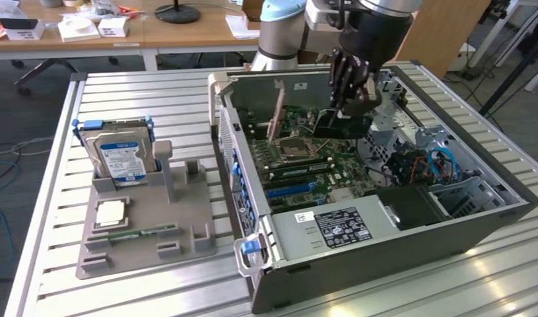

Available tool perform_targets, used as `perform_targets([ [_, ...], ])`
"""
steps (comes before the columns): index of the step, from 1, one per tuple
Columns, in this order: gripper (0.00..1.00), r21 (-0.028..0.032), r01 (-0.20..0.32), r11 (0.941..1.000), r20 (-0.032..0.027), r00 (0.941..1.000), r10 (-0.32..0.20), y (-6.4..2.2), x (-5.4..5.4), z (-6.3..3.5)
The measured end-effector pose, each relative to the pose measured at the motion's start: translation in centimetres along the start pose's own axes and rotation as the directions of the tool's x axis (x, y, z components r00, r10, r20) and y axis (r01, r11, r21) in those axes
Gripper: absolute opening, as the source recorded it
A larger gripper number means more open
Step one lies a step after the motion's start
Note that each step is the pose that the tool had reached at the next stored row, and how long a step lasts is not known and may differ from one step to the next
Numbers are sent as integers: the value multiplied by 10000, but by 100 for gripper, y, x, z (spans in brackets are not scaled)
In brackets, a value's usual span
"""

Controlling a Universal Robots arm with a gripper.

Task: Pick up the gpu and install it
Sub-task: 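Insert the gpu into the slot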

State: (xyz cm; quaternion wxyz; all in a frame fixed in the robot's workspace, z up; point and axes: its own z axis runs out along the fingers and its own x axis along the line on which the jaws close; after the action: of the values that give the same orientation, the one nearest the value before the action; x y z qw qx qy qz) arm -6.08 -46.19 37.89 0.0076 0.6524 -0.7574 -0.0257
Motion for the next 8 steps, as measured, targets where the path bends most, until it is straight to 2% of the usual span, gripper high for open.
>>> perform_targets([
  [3,26,-10,488,9988,-23,9988,-488,0,0,4],
  [8,26,-9,1275,9918,-61,9918,-1275,-2,0,8],
])
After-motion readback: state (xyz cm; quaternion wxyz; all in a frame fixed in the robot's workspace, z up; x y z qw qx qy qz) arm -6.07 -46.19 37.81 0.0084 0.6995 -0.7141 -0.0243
